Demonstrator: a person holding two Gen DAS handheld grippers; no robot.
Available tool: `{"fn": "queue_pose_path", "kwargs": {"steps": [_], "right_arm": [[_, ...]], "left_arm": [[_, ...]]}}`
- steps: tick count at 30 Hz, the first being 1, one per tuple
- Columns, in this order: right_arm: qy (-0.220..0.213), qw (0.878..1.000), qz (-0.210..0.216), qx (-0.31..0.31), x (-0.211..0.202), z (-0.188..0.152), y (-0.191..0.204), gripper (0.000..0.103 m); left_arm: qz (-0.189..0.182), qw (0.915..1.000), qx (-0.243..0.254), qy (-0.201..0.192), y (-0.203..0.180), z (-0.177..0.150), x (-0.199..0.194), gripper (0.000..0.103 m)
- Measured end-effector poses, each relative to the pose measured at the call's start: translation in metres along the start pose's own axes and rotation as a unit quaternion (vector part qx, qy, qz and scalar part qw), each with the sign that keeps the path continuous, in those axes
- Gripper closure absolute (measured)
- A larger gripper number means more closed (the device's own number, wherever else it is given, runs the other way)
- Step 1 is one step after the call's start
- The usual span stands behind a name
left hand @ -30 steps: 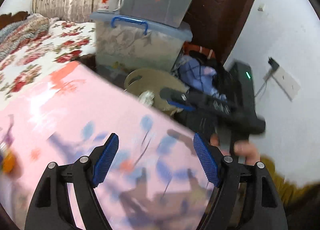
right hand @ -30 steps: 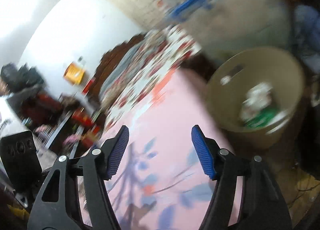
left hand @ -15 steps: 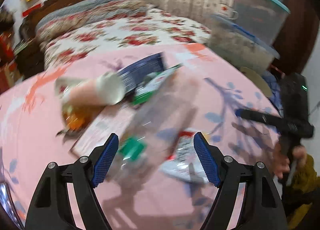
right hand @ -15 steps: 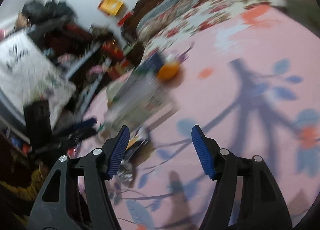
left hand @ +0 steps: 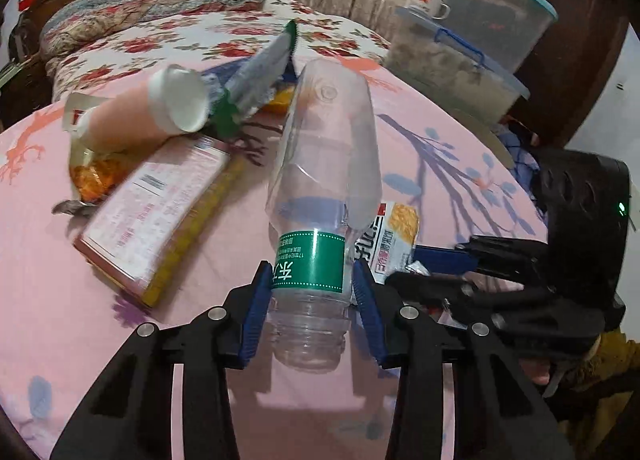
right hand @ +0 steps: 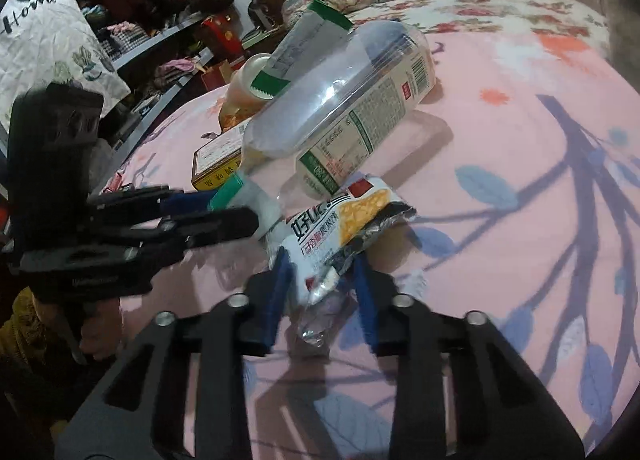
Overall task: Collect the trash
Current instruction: 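Grasp the clear plastic bottle with the left gripper while the right gripper grasps the silver wrapper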
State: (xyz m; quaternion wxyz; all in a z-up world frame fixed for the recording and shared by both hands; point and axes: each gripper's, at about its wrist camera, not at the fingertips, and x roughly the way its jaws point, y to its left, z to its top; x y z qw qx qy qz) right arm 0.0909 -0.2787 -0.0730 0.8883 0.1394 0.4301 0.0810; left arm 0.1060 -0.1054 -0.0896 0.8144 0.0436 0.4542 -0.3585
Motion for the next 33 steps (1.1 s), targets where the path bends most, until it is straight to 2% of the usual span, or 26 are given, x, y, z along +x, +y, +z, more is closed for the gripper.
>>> {"fn": "queue_pose_path", "kwargs": {"steps": [1,5,8,13,14,15,16,17,18,19,21,24,30,33], "right_arm": [[-0.003,1.0,-0.002,0.004,-0.004,-0.002,-0.003,0.081],[-0.027,0.999,-0.036,0.014,-0.026,-0.012,-0.015,0.082],[-0.047,0.996,-0.069,0.031,-0.047,-0.02,-0.032,0.083],[-0.083,0.986,-0.106,0.096,-0.085,-0.036,-0.079,0.082],[-0.089,0.984,-0.107,0.111,-0.091,-0.038,-0.09,0.079],[-0.094,0.982,-0.109,0.122,-0.096,-0.04,-0.096,0.079],[-0.099,0.979,-0.111,0.139,-0.099,-0.042,-0.104,0.074],[-0.103,0.977,-0.109,0.153,-0.103,-0.046,-0.108,0.049],[-0.113,0.973,-0.1,0.175,-0.108,-0.048,-0.116,0.031],[-0.127,0.97,-0.093,0.183,-0.112,-0.051,-0.117,0.017],[-0.143,0.968,-0.089,0.184,-0.12,-0.057,-0.117,0.018],[-0.149,0.968,-0.095,0.176,-0.125,-0.059,-0.114,0.018],[-0.118,0.975,-0.093,0.162,-0.112,-0.065,-0.102,0.019],[-0.121,0.976,-0.089,0.158,-0.108,-0.065,-0.098,0.02]], "left_arm": [[-0.007,1.0,-0.001,0.002,-0.002,-0.001,0.001,0.064],[-0.028,0.9995,-0.005,0.014,-0.014,-0.007,0.002,0.064],[-0.029,0.9993,0.006,0.021,-0.023,-0.013,-0.003,0.064],[-0.028,0.9985,0.022,0.042,-0.032,-0.029,-0.014,0.064],[-0.022,0.9984,0.027,0.044,-0.035,-0.03,-0.016,0.062],[-0.015,0.9984,0.031,0.045,-0.035,-0.03,-0.017,0.049],[-0.005,0.9985,0.035,0.041,-0.037,-0.029,-0.019,0.042],[0.006,0.9987,0.04,0.03,-0.039,-0.027,-0.022,0.035],[0.011,0.9988,0.044,0.021,-0.041,-0.023,-0.024,0.032],[0.012,0.9988,0.046,0.016,-0.043,-0.019,-0.025,0.03],[0.01,0.9987,0.05,0.007,-0.05,-0.008,-0.025,0.025],[0.022,0.9975,0.067,0.002,-0.061,0.004,-0.015,0.022],[0.049,0.996,0.069,0.029,-0.068,0.017,0.02,0.023],[0.063,0.9943,0.08,0.029,-0.069,0.018,0.027,0.026]]}}
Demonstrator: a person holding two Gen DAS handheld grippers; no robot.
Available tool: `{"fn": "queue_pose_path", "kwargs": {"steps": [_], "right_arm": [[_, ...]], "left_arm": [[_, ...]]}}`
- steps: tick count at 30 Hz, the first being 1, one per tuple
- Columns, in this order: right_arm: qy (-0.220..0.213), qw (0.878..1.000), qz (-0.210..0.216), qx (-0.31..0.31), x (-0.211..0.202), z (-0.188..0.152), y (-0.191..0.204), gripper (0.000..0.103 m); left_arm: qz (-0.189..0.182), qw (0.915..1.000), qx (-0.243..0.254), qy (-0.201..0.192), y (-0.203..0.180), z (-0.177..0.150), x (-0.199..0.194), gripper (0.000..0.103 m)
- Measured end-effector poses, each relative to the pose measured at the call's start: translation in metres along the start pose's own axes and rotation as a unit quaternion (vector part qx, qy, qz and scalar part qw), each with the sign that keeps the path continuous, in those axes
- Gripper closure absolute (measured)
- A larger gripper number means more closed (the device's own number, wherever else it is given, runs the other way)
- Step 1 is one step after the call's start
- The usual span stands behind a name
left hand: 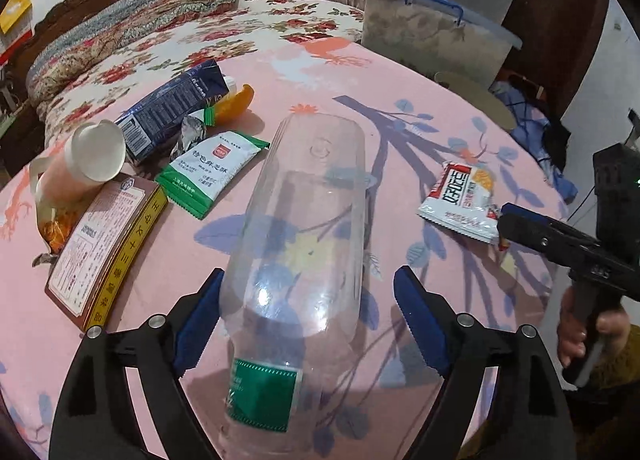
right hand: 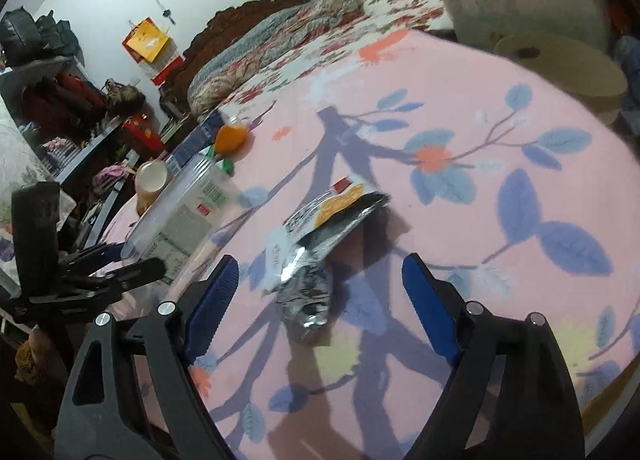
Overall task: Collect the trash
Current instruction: 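Grasp the clear plastic bottle with the left gripper while the right gripper grasps the silver wrapper, then carry the bottle and wrapper to the wastebasket and release both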
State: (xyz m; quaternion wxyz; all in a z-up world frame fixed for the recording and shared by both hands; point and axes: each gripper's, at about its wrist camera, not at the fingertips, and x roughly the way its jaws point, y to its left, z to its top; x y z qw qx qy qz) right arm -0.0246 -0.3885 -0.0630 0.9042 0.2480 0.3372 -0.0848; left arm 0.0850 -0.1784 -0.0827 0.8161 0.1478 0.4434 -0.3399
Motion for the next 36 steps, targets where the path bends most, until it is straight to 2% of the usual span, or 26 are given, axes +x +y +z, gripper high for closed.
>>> {"fn": "queue_pose_path", "kwargs": {"steps": [3,6,7,8,9,12,19,24,30,36], "right_arm": [[0.005,1.0,0.003,-0.011,0.011,0.005,0.007,0.023],[0.011,0.999,-0.009,-0.04,0.022,0.009,0.02,0.028],[0.012,0.998,-0.017,-0.054,0.025,0.009,0.024,0.036],[0.015,0.997,-0.022,-0.068,0.028,0.008,0.028,0.06],[0.023,0.996,-0.021,-0.082,0.031,0.008,0.031,0.073],[0.016,0.996,-0.015,-0.089,0.029,0.004,0.029,0.084],[-0.034,0.998,-0.026,-0.041,-0.001,0.014,-0.013,0.087],[-0.058,0.997,-0.046,-0.013,-0.019,0.031,-0.05,0.087],[-0.095,0.992,-0.081,0.028,-0.044,0.065,-0.114,0.087],[-0.112,0.985,-0.096,0.089,-0.058,0.103,-0.187,0.087]], "left_arm": [[0.018,0.9998,0.007,0.002,0.001,0.0,0.006,0.04],[0.017,0.9998,0.005,-0.005,0.002,0.0,0.006,0.041],[0.016,0.9999,0.006,-0.004,0.001,0.0,0.006,0.042],[0.009,0.9999,0.005,-0.002,0.0,0.0,0.006,0.042],[-0.007,1.0,0.0,0.002,0.0,0.0,0.005,0.042],[-0.047,0.9989,-0.007,0.002,-0.007,0.003,0.002,0.042],[-0.122,0.9923,-0.009,0.021,-0.03,0.027,0.011,0.042],[-0.167,0.985,0.017,0.042,-0.069,0.063,0.03,0.042],[-0.203,0.9757,0.069,0.042,-0.133,0.13,0.06,0.042],[-0.236,0.9671,0.06,0.074,-0.186,0.2,0.116,0.042]]}}
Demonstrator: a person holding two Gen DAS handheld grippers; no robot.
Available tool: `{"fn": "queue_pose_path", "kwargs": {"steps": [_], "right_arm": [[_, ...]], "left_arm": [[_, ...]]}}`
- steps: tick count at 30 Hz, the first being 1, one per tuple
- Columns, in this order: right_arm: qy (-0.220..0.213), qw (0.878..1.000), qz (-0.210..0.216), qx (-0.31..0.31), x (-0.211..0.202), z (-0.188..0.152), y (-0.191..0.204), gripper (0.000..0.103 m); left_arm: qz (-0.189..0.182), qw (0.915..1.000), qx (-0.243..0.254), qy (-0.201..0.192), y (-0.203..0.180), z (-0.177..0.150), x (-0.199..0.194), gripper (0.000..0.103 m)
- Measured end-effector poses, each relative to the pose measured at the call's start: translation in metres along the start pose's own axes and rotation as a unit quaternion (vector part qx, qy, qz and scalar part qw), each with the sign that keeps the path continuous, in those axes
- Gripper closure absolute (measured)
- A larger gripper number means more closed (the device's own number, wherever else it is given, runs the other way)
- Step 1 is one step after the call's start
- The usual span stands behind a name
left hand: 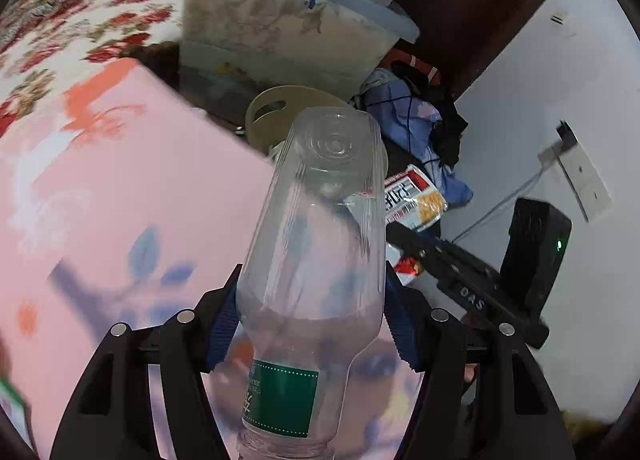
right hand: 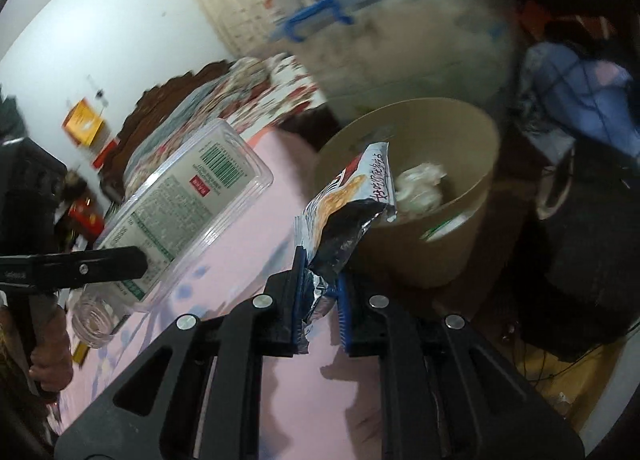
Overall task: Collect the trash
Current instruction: 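Carry the bottle and wrapper to the wastebasket and release both, then grasp the snack wrapper with the left gripper while the right gripper grasps the paper cup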
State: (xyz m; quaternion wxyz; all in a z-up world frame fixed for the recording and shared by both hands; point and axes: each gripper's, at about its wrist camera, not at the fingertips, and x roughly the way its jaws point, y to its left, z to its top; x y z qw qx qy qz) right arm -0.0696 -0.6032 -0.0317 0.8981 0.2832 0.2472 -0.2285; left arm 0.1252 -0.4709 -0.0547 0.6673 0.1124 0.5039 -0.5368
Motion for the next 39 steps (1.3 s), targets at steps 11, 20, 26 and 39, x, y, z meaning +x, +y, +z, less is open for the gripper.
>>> {"fn": "queue_pose_path", "kwargs": {"steps": [11,20,26,39], "right_arm": [[0.024,0.999,-0.025,0.031,0.04,0.061,-0.052,0.083],[-0.028,0.996,-0.03,0.079,0.028,0.064,-0.061,0.023],[-0.101,0.989,-0.002,0.104,-0.016,0.057,-0.042,0.026],[-0.009,0.99,0.138,0.006,0.014,0.029,0.102,0.03]], "left_arm": [[0.02,0.9992,-0.015,0.03,-0.01,0.091,0.081,0.04],[0.015,0.9979,-0.062,0.004,-0.001,0.096,0.075,0.027],[-0.002,0.9958,-0.049,-0.076,-0.009,0.045,-0.006,0.028],[0.153,0.9768,-0.057,-0.138,0.063,-0.136,-0.169,0.028]]}}
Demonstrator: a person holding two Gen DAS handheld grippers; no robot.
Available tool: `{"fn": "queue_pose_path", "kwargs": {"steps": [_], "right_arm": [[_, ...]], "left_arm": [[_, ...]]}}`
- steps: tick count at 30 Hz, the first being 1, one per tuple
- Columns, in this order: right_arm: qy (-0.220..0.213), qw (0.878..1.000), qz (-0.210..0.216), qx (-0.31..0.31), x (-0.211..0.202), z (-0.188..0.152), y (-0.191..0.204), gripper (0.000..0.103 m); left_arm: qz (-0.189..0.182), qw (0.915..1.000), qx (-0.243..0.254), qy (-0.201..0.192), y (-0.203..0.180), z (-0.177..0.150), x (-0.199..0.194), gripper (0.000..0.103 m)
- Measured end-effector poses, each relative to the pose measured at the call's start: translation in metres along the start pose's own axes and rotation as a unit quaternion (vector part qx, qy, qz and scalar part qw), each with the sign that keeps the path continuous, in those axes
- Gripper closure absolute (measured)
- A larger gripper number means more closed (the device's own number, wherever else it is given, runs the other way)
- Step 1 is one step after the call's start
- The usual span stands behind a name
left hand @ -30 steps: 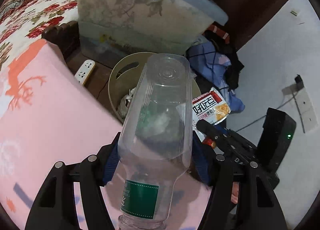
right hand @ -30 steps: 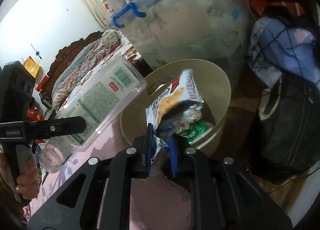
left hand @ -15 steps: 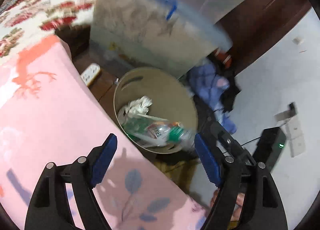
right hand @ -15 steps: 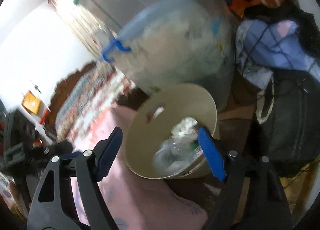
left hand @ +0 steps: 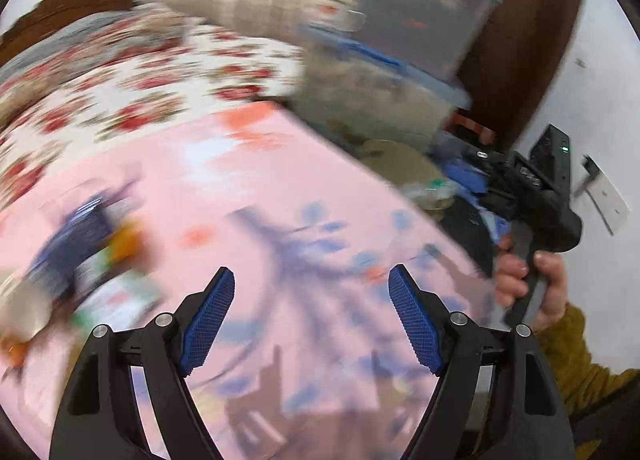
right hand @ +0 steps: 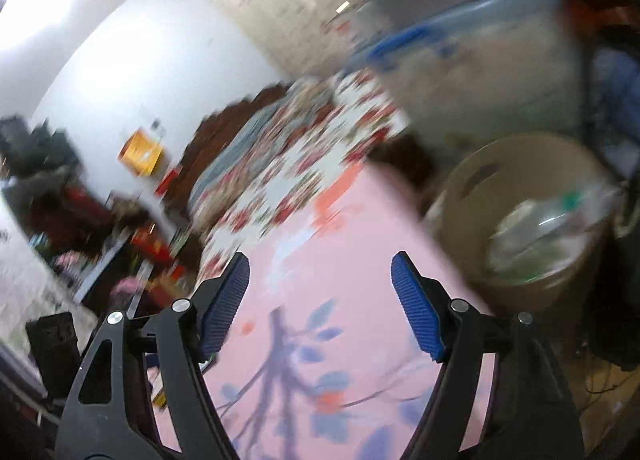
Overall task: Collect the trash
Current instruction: 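Grasp the snack wrapper with the left gripper while the right gripper grasps the paper cup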
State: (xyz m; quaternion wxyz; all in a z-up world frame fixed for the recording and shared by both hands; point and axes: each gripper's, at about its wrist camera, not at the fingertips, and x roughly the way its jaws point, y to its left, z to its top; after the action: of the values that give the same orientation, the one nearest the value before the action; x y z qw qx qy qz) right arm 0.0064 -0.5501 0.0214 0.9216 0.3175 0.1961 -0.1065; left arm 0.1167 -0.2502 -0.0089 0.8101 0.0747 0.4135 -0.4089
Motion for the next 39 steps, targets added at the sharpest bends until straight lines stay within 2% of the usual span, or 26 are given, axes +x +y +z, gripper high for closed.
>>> {"fn": "queue_pose_path", "kwargs": {"steps": [3,5,8,10,14,17,20,21,22,23,24,25,27,29,33,34,36,37,39], "right_arm": [[0.047,0.998,0.024,-0.022,0.034,-0.017,0.035,0.031],[0.084,0.995,0.044,-0.036,0.065,-0.029,0.062,0.031],[0.138,0.987,0.061,-0.059,0.12,-0.046,0.106,0.031],[0.165,0.982,0.071,-0.058,0.155,-0.051,0.126,0.031],[0.202,0.975,0.08,-0.049,0.226,-0.061,0.164,0.031],[0.227,0.97,0.071,-0.051,0.277,-0.069,0.185,0.031],[0.254,0.963,0.057,-0.062,0.317,-0.076,0.196,0.031],[0.268,0.96,0.06,-0.06,0.327,-0.079,0.198,0.031],[0.285,0.955,0.069,-0.053,0.334,-0.083,0.197,0.037],[0.304,0.948,0.083,-0.047,0.338,-0.089,0.198,0.042],[0.312,0.945,0.091,-0.048,0.339,-0.092,0.199,0.043],[0.318,0.941,0.099,-0.058,0.334,-0.096,0.202,0.044],[0.329,0.934,0.114,-0.078,0.312,-0.108,0.207,0.044],[0.328,0.932,0.12,-0.094,0.288,-0.116,0.206,0.044],[0.313,0.931,0.141,-0.12,0.215,-0.132,0.193,0.044],[0.306,0.933,0.142,-0.128,0.196,-0.136,0.188,0.044],[0.291,0.936,0.131,-0.147,0.164,-0.142,0.178,0.044],[0.283,0.938,0.123,-0.156,0.154,-0.142,0.175,0.044],[0.261,0.944,0.105,-0.172,0.136,-0.145,0.17,0.043]], "left_arm": [[0.068,0.9963,-0.053,-0.006,0.067,-0.021,-0.035,0.028],[0.101,0.9874,-0.121,-0.015,0.124,-0.033,-0.061,0.028],[0.116,0.9736,-0.193,-0.036,0.187,-0.04,-0.084,0.028],[0.128,0.965,-0.223,-0.049,0.221,-0.041,-0.092,0.027],[0.098,0.9562,-0.269,-0.061,0.276,-0.038,-0.086,0.022],[0.05,0.9518,-0.299,-0.05,0.301,-0.033,-0.065,0.02],[0.038,0.949,-0.312,-0.029,0.317,-0.032,-0.042,0.019],[0.032,0.9485,-0.314,-0.024,0.319,-0.034,-0.035,0.021],[0.023,0.9482,-0.316,-0.017,0.319,-0.035,-0.027,0.023],[0.015,0.9479,-0.318,-0.01,0.319,-0.038,-0.022,0.032],[0.0,0.9475,-0.32,0.001,0.317,-0.041,-0.016,0.04],[-0.01,0.9482,-0.318,0.002,0.314,-0.044,-0.015,0.04],[-0.022,0.9551,-0.295,0.008,0.297,-0.048,-0.015,0.058],[-0.023,0.9602,-0.278,0.007,0.281,-0.052,-0.019,0.059],[-0.051,0.9647,-0.258,-0.004,0.245,-0.07,-0.036,0.08],[-0.051,0.9657,-0.255,-0.007,0.241,-0.072,-0.039,0.081],[-0.028,0.9703,-0.24,-0.015,0.231,-0.078,-0.047,0.089],[-0.018,0.9713,-0.236,-0.016,0.228,-0.08,-0.05,0.089],[-0.004,0.9698,-0.243,-0.023,0.23,-0.083,-0.057,0.091]]}}
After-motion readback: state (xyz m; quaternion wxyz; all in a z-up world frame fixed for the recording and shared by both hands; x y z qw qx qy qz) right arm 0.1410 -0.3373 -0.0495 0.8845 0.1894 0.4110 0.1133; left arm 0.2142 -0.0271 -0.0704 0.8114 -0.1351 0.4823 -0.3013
